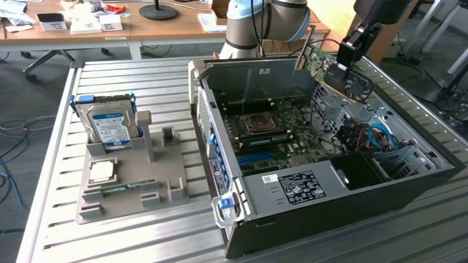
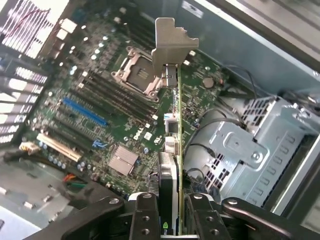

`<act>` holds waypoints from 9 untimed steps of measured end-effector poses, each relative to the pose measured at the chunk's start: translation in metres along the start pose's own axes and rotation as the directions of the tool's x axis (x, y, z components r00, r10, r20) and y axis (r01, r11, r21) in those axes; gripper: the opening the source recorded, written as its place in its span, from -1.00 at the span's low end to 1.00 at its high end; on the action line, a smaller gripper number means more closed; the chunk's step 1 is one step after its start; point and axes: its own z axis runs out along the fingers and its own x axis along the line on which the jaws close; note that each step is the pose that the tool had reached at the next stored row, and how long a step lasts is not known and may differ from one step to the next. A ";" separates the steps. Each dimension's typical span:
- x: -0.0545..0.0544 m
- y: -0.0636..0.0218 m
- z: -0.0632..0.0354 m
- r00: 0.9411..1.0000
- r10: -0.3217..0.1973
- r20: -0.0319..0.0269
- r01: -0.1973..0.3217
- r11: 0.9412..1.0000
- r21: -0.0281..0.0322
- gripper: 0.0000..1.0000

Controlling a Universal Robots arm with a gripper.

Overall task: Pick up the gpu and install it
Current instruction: 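Insert the gpu into the slot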

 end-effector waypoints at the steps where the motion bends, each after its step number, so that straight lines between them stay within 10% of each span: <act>1: 0.000 0.0000 0.0000 1.000 -0.018 -0.001 0.018 1.000 0.000 -0.46; 9: 0.000 0.0000 0.0006 0.987 -0.163 -0.007 0.163 0.987 -0.004 -0.46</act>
